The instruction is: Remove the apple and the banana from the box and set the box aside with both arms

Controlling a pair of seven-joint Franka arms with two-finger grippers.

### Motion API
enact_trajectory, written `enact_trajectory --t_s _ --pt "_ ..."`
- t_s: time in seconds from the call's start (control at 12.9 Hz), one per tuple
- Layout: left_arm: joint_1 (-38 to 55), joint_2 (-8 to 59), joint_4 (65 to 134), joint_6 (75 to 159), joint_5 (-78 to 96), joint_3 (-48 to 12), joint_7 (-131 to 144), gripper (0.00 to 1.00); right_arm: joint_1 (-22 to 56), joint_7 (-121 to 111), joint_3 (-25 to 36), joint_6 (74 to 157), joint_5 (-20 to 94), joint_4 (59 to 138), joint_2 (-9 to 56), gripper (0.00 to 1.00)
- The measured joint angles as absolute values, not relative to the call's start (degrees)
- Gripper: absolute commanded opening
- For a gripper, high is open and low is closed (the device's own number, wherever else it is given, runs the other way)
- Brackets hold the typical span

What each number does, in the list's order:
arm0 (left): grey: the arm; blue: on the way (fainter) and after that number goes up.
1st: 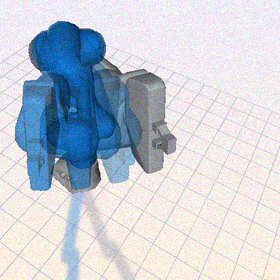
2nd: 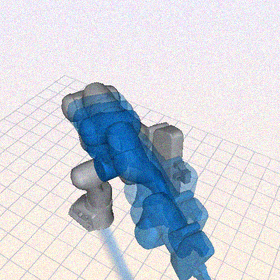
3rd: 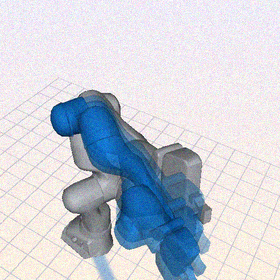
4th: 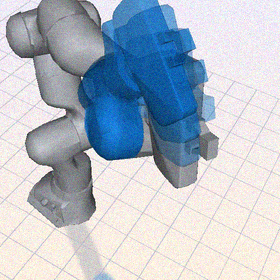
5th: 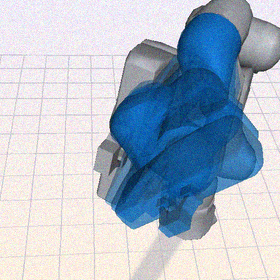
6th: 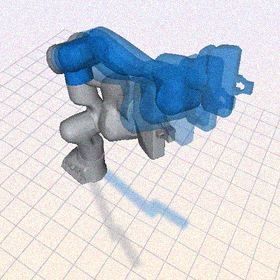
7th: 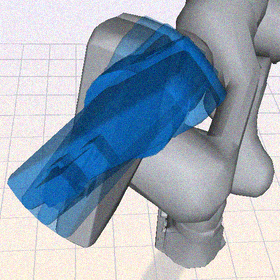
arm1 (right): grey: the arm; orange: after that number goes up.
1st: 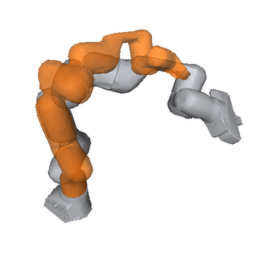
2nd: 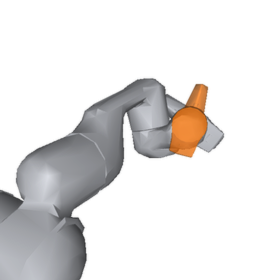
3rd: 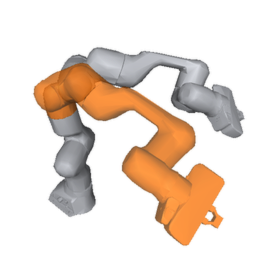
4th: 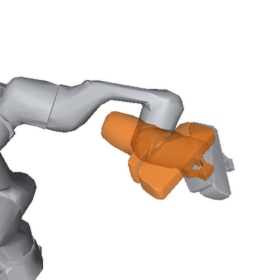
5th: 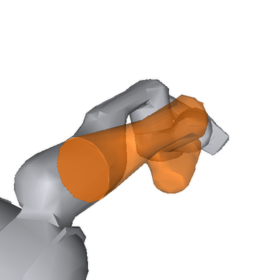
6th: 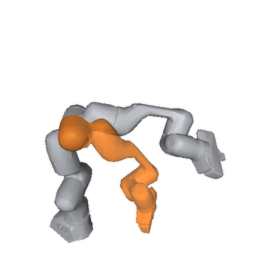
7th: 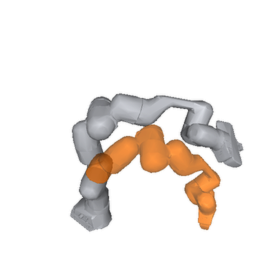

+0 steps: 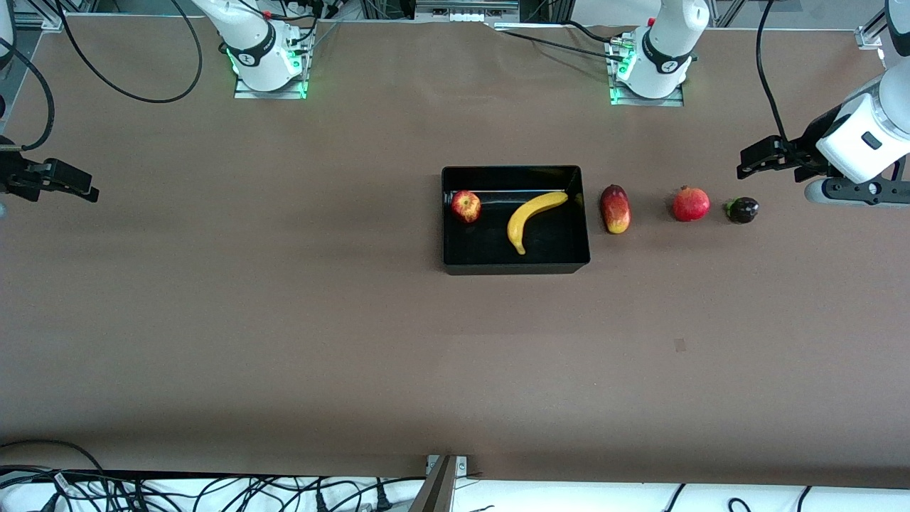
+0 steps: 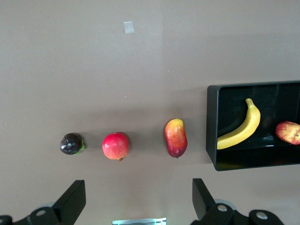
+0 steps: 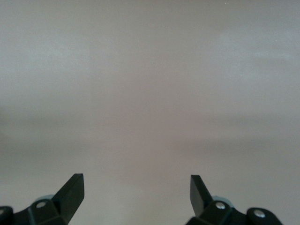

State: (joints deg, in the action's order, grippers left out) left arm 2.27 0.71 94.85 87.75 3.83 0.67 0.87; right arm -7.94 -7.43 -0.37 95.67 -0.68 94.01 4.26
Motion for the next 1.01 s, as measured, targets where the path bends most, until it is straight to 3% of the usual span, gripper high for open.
enact_trajectory --t_s 1.01 --pt "1.74 2.22 94.37 88.20 3.81 0.67 0.69 1.00 -7.94 -7.43 -0.37 95.67 -0.68 94.01 4.26 1.00"
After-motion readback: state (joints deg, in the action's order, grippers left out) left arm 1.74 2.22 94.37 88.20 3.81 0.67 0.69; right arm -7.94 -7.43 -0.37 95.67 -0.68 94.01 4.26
